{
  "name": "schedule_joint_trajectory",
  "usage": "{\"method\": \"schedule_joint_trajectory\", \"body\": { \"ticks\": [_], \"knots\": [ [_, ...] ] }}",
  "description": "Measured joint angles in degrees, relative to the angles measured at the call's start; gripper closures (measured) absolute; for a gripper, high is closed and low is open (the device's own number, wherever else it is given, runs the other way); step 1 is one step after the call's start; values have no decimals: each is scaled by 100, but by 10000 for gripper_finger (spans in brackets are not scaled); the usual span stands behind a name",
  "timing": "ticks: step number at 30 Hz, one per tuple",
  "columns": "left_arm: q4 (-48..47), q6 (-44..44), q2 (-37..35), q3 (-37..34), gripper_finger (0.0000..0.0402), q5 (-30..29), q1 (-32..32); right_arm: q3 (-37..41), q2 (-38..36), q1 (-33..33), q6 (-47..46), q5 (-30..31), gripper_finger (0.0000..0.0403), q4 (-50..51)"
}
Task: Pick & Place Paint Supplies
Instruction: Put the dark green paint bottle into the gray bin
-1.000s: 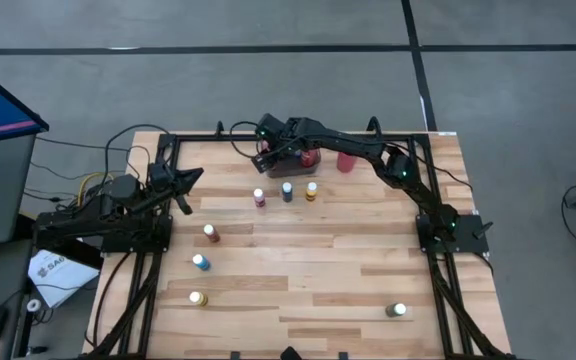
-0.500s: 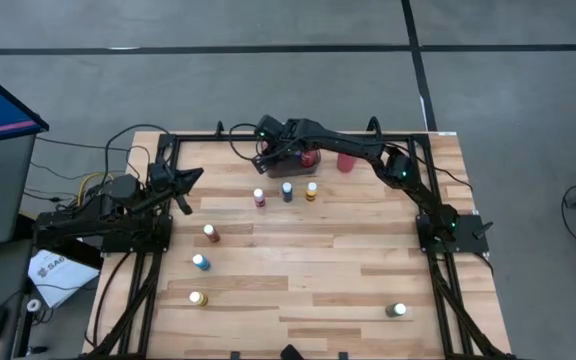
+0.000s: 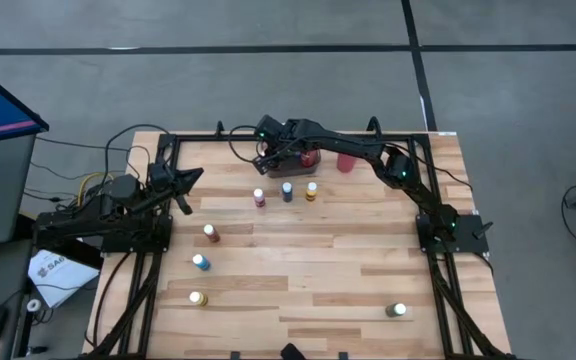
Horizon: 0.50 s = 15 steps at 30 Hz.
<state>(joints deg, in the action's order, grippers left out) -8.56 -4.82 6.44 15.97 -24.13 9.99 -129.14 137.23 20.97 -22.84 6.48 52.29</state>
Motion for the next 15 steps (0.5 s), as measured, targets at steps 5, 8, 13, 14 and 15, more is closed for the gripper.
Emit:
{"method": "schedule_joint_trajectory", "body": {
  "ticks": [5,8,13,14,15],
  "knots": [
    [0,0,0,0,399,-1,1,0,0,-2,54,2,395,348],
    [0,2,0,0,399,1,-1,0,0,-2,79,4,395,562],
    [0,-4,0,0,399,-1,0,-2,0,-34,95,175,401,852],
    [-1,-5,0,0,399,-1,1,-2,0,-57,95,288,400,848],
    [-1,-7,0,0,399,1,1,-2,0,-79,96,425,400,837]
  ]
}}
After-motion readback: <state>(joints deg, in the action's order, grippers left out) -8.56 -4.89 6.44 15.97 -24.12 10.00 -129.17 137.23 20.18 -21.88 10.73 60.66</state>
